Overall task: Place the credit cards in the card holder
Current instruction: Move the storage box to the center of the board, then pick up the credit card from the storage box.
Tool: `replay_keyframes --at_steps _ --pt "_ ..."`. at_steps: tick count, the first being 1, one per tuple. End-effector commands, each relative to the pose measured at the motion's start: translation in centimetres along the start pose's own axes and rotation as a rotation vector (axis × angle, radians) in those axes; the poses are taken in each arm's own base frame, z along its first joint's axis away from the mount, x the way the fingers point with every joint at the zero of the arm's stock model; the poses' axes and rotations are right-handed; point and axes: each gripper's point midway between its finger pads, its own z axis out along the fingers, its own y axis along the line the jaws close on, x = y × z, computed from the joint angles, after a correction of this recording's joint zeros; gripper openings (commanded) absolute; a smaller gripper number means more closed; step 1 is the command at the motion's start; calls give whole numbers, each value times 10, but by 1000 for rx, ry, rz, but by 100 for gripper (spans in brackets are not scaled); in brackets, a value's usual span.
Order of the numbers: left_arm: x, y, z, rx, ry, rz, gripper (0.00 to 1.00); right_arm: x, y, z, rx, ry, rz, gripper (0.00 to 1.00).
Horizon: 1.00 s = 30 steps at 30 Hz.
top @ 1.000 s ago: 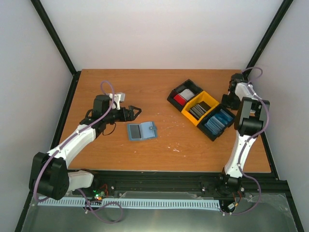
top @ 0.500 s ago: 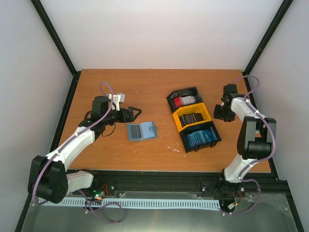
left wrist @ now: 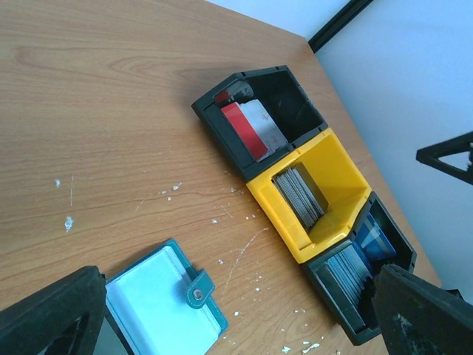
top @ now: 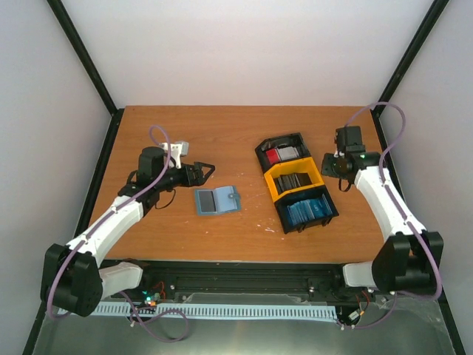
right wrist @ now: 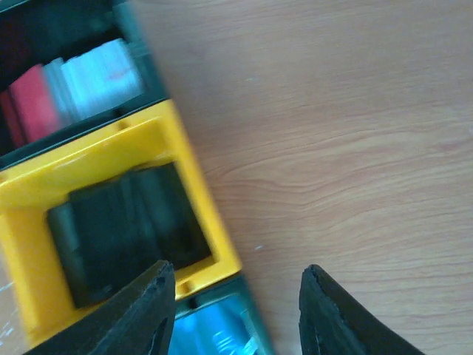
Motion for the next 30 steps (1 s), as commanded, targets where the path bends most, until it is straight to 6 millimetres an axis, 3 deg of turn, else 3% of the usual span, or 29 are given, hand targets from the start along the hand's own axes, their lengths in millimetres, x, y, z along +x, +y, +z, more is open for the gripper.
replay_keyframes --at_steps 1,5,9,13,17,19,24,30 --pt "-21 -12 -6 1 -53 43 100 39 27 -11 -41 77 -80 46" --pt "-24 -11 -2 12 -69 44 100 79 46 -9 -52 161 -163 45" --pt "-26 -6 7 9 -69 43 100 106 66 0 -39 200 -254 45" --pt "-34 -4 19 22 -84 68 100 105 77 7 101 199 -349 45" --pt "-45 -2 31 38 -109 106 98 114 61 28 254 253 -315 44" --pt "-48 -1 36 44 -115 110 96 108 55 28 307 236 -293 43" --pt "-44 1 52 78 -61 93 92 96 55 29 269 234 -274 43" --pt "-50 1 54 58 -42 80 91 113 47 48 174 333 -239 44"
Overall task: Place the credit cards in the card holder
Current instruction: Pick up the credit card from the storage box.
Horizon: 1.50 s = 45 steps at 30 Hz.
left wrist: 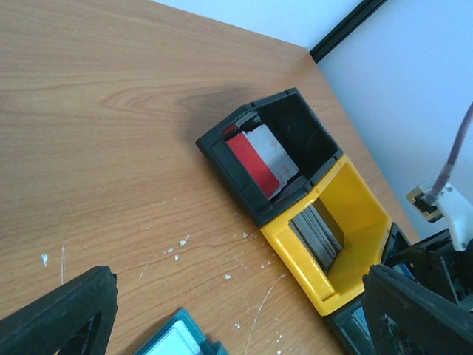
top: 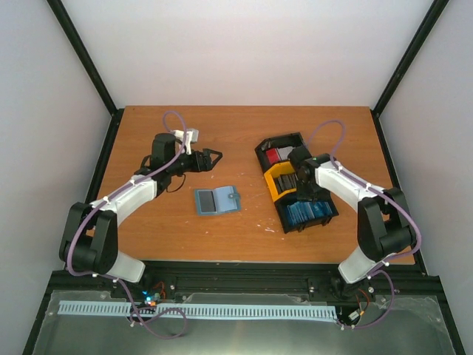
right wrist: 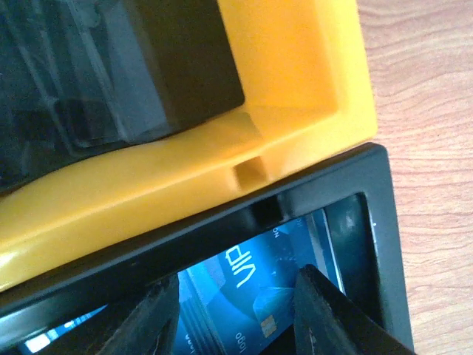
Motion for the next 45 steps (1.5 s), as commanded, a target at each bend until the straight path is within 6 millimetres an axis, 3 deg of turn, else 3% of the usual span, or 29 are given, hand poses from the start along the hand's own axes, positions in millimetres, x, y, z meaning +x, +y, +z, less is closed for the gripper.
replay_keyframes --at_steps 1,8,18,25,33,45 --pt "-24 -18 -4 28 -41 57 91 2 5 7 -72 10 -3 44" --pt "-17 -15 -1 32 -22 48 92 16 10 20 -142 44 37 44" --pt "-18 -14 2 33 -22 64 92 9 -2 30 -98 50 54 42" --pt "-20 -15 4 46 -23 56 91 7 -13 29 -62 35 62 39" --pt "-21 -16 5 51 -25 50 91 8 -11 31 -76 36 48 37" --pt "-21 -18 6 66 -22 45 92 3 -24 16 -35 -8 49 34"
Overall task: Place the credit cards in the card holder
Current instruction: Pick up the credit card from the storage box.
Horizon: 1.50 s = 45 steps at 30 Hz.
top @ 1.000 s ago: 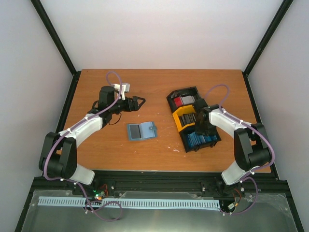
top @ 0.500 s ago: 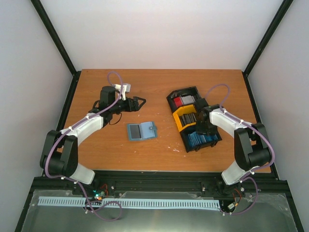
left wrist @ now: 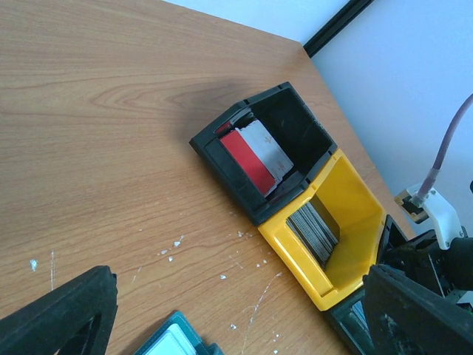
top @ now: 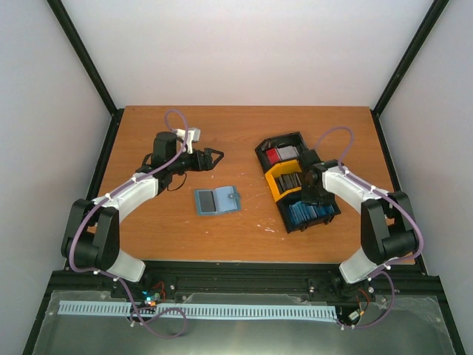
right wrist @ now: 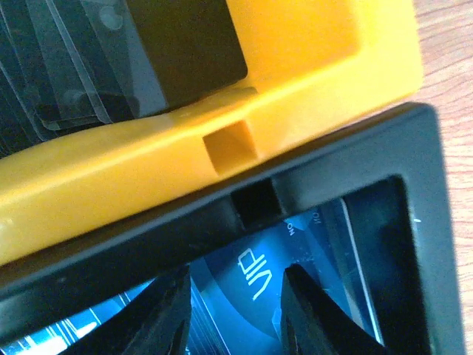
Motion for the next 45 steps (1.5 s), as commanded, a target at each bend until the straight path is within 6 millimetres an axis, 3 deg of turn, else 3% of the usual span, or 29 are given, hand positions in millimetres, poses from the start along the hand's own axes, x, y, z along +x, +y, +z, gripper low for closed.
replay_keyframes --at_steps 1,8,17,29,37,45 --pt "-19 -15 1 43 -36 40 92 -7 -12 -11 37 -42 7 34" --pt "-18 -14 1 41 -36 36 92 -7 -19 -11 73 -56 14 30" --pt "-16 -12 2 36 -37 28 92 -10 -30 -11 142 -77 0 17" --pt "-16 -12 0 30 -39 25 92 2 -21 6 151 -3 -16 8" --pt "-17 -12 1 30 -38 25 92 2 -23 11 176 7 -19 11" --pt "-18 -13 1 32 -40 27 92 -16 -35 1 260 -49 -16 20"
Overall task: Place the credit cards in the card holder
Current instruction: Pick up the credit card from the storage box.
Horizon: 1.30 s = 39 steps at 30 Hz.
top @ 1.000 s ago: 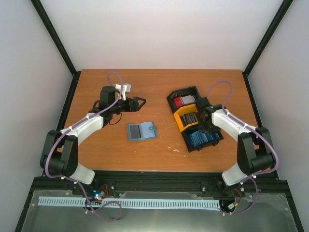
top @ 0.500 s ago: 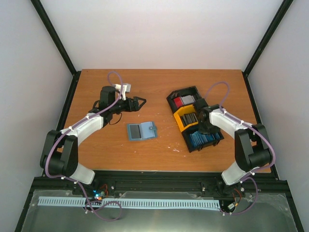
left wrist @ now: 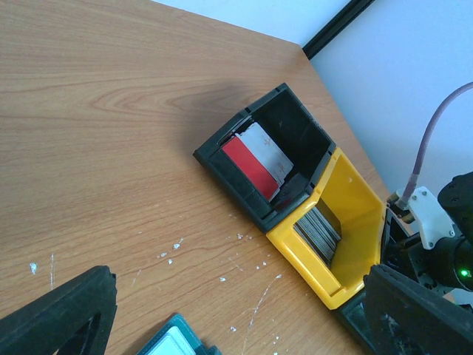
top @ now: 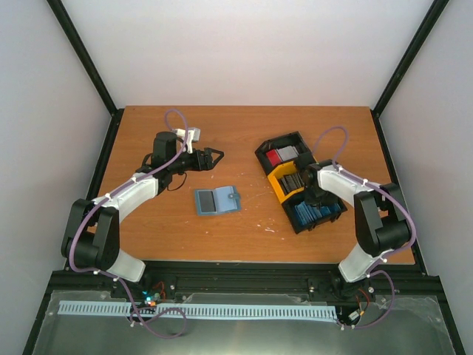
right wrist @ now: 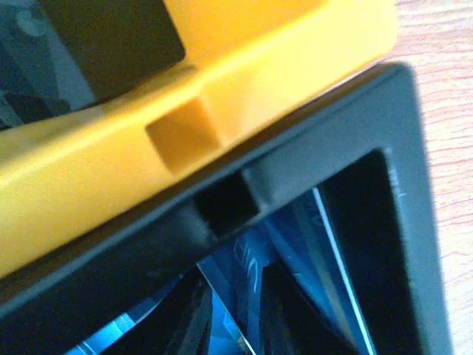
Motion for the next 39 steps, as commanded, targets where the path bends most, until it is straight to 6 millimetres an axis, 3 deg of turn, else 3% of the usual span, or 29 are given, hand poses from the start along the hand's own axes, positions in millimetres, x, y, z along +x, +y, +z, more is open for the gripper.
replay_keyframes --at_steps 1,5,15,25,28,33,39 --pt "-17 -12 2 30 -34 23 92 -18 -15 -9 83 -59 25 20" --pt "-16 -11 3 33 -30 22 92 -20 -21 -9 121 -65 24 18" --pt "-17 -12 3 37 -28 27 92 -12 -6 3 65 -13 5 23" --pt "-14 -12 2 34 -27 25 92 -11 -5 4 59 -11 -4 3" --pt "-16 -13 0 33 -32 29 92 -16 -8 -5 54 -37 -7 3" --pt "-20 -16 -3 33 -46 29 93 -26 -17 -37 23 -83 -9 3" --pt "-17 -15 -8 13 -47 -10 96 -18 -28 -77 -51 -108 14 3"
